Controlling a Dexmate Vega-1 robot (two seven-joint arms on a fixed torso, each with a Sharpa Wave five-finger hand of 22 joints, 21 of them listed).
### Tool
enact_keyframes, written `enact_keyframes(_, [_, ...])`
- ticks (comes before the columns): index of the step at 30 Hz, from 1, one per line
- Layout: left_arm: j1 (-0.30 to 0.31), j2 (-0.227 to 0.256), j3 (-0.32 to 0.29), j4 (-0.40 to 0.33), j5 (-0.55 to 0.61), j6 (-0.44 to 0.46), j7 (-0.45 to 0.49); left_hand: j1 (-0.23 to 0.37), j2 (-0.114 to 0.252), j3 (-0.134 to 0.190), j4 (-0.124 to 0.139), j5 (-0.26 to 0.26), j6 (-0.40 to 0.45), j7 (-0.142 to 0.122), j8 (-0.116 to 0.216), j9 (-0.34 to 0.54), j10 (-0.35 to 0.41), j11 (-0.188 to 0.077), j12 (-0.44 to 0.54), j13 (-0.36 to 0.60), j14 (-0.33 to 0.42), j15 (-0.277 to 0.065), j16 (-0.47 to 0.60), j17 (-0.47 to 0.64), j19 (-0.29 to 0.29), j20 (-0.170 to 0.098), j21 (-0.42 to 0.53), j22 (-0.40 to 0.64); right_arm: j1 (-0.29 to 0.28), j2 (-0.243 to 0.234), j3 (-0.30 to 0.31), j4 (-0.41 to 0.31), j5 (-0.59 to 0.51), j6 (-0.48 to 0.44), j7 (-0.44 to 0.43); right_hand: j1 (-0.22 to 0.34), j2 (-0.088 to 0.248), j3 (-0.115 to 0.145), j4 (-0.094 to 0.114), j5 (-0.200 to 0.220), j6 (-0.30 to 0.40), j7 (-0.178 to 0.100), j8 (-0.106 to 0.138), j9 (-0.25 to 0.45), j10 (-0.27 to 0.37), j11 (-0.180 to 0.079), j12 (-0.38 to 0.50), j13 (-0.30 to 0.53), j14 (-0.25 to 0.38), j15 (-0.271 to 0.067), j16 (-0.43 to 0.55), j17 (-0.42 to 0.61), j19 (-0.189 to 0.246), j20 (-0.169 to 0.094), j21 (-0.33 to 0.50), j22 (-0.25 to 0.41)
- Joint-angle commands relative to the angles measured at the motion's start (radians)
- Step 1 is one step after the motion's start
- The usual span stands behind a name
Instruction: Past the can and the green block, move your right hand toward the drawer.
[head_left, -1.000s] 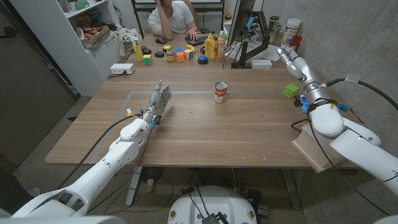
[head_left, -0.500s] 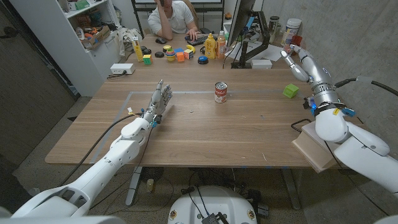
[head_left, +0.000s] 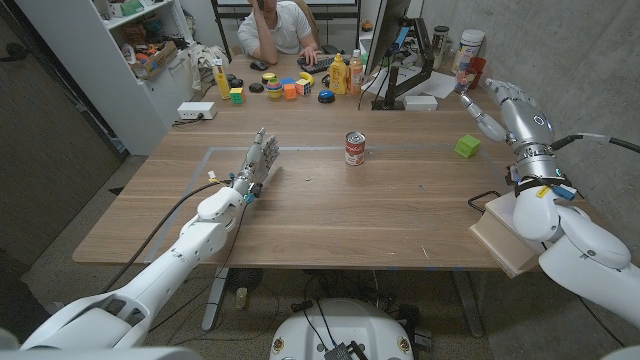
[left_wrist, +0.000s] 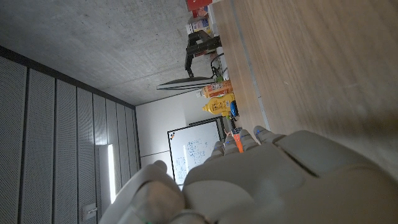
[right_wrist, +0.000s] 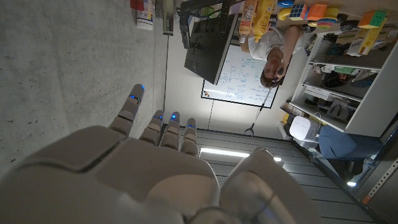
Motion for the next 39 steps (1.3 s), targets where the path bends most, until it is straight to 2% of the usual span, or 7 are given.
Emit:
enact_keyframes(1, [-0.033, -0.019, 0.014, 0.041, 0.01, 0.003, -0.013, -0.003, 0.138, -0.003, 0.004, 0.007, -0.254, 0.0, 0.003, 0.005, -0.315, 0.002, 0.006, 0.006, -0.273, 0.002, 0.002, 0.006, -0.106, -0.018, 0.003, 0.003, -0.088, -0.012, -0.001, -0.048, -0.138, -0.169, 0.056, 0.001, -0.013, -0.009, 0.001, 0.002, 0.004, -0.011, -0.002, 0.006, 0.001, -0.006, 0.004, 0.003, 0.01, -0.003, -0.005, 0.004, 0.01, 0.006, -0.006, 0.0])
enact_keyframes(9, [-0.056, -0.034, 0.022, 0.078, 0.015, 0.002, -0.025, -0.003, 0.138, -0.003, 0.004, 0.007, -0.255, 0.001, 0.003, 0.005, -0.317, 0.002, 0.005, 0.006, -0.273, 0.001, 0.002, 0.006, -0.106, -0.018, 0.003, 0.003, -0.138, -0.039, -0.009, -0.08, -0.18, -0.287, 0.139, 0.002, -0.024, -0.016, -0.002, 0.003, 0.0, -0.016, -0.006, 0.006, -0.006, -0.013, 0.002, 0.003, 0.016, 0.001, -0.007, 0.004, 0.018, 0.007, -0.013, 0.0])
enact_keyframes(15, [-0.07, -0.044, 0.025, 0.103, 0.017, -0.001, -0.033, -0.003, 0.138, -0.003, 0.004, 0.007, -0.256, 0.0, 0.002, 0.005, -0.315, 0.003, 0.006, 0.006, -0.273, 0.001, 0.002, 0.006, -0.106, -0.018, 0.003, 0.003, -0.135, -0.081, -0.05, -0.11, -0.22, -0.42, 0.208, 0.004, -0.045, -0.032, -0.007, 0.005, -0.012, -0.021, -0.012, 0.007, -0.025, -0.012, -0.004, 0.003, 0.022, 0.018, -0.012, 0.004, 0.039, 0.006, -0.02, 0.002])
enact_keyframes(23, [-0.085, -0.055, 0.028, 0.136, 0.017, -0.006, -0.046, -0.003, 0.138, -0.004, 0.004, 0.008, -0.257, 0.001, 0.003, 0.005, -0.317, 0.004, 0.006, 0.006, -0.274, 0.002, 0.001, 0.006, -0.107, -0.017, 0.003, 0.003, -0.1, -0.141, -0.123, -0.125, -0.236, -0.576, 0.256, 0.017, -0.061, -0.043, -0.018, 0.011, -0.046, -0.021, -0.022, 0.008, -0.05, -0.003, -0.009, 0.004, 0.022, 0.026, -0.021, 0.004, 0.074, 0.007, -0.024, 0.004])
enact_keyframes(30, [-0.091, -0.058, 0.025, 0.154, 0.016, -0.009, -0.05, -0.003, 0.137, -0.005, 0.004, 0.008, -0.257, 0.0, 0.003, 0.005, -0.317, 0.003, 0.006, 0.006, -0.274, 0.002, 0.001, 0.006, -0.107, -0.018, 0.003, 0.003, -0.095, -0.165, -0.141, -0.135, -0.174, -0.664, 0.253, 0.025, -0.069, -0.052, -0.023, 0.016, -0.017, -0.021, -0.008, 0.008, -0.059, -0.009, -0.008, 0.004, 0.01, 0.033, -0.029, 0.004, 0.078, 0.01, -0.039, 0.002])
enact_keyframes(35, [-0.1, -0.063, 0.025, 0.17, 0.017, -0.014, -0.056, -0.003, 0.137, -0.005, 0.004, 0.008, -0.257, 0.0, 0.003, 0.005, -0.317, 0.006, 0.006, 0.006, -0.273, 0.002, 0.002, 0.006, -0.107, -0.018, 0.003, 0.003, -0.095, -0.199, -0.156, -0.14, -0.116, -0.721, 0.244, 0.026, -0.069, -0.054, -0.023, 0.017, -0.011, -0.022, -0.006, 0.009, -0.059, -0.012, -0.006, 0.004, 0.007, 0.033, -0.03, 0.005, 0.078, 0.01, -0.044, 0.002])
enact_keyframes(39, [-0.107, -0.067, 0.026, 0.18, 0.018, -0.015, -0.06, -0.003, 0.137, -0.006, 0.004, 0.008, -0.258, 0.001, 0.002, 0.005, -0.318, 0.005, 0.006, 0.006, -0.274, 0.003, 0.001, 0.006, -0.108, -0.017, 0.003, 0.003, -0.092, -0.199, -0.168, -0.139, -0.063, -0.761, 0.215, 0.029, -0.068, -0.054, -0.024, 0.019, -0.011, -0.025, -0.006, 0.009, -0.06, -0.021, -0.006, 0.004, 0.003, 0.033, -0.032, 0.005, 0.077, 0.01, -0.049, 0.002])
